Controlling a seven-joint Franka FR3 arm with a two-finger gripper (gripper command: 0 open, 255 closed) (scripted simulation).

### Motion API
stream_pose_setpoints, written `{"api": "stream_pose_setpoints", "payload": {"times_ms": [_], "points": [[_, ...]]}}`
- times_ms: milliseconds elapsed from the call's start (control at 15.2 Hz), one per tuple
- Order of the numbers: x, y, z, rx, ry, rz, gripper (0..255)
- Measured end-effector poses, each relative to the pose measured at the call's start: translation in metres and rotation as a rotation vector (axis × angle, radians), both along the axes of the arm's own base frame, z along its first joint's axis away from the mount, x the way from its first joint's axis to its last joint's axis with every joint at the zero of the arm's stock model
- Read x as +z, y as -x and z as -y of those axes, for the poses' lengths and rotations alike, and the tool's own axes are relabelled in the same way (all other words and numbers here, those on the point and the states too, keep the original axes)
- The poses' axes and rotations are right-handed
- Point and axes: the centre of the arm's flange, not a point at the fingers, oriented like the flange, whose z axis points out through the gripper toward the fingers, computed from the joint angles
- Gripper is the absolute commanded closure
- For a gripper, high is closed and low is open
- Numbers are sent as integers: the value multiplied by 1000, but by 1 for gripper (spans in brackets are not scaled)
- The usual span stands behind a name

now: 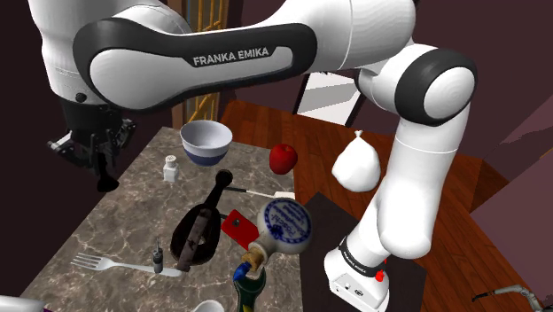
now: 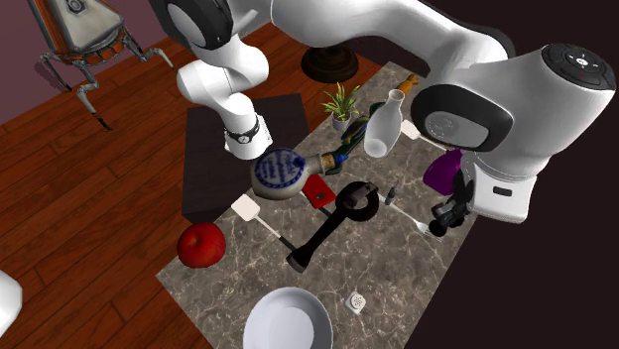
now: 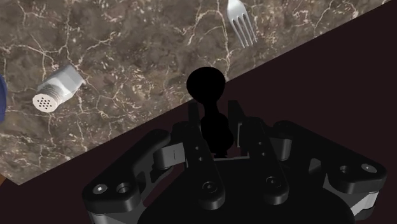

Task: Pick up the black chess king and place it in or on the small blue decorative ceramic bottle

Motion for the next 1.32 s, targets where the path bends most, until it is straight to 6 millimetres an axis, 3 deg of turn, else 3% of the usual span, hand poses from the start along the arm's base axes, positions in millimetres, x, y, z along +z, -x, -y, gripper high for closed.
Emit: {"api": "stream_pose_setpoints", "payload": {"times_ms": [396, 1320], "points": [[28, 4, 5, 0, 0, 0, 255], [35, 125, 137, -1, 2, -1, 255]]}}
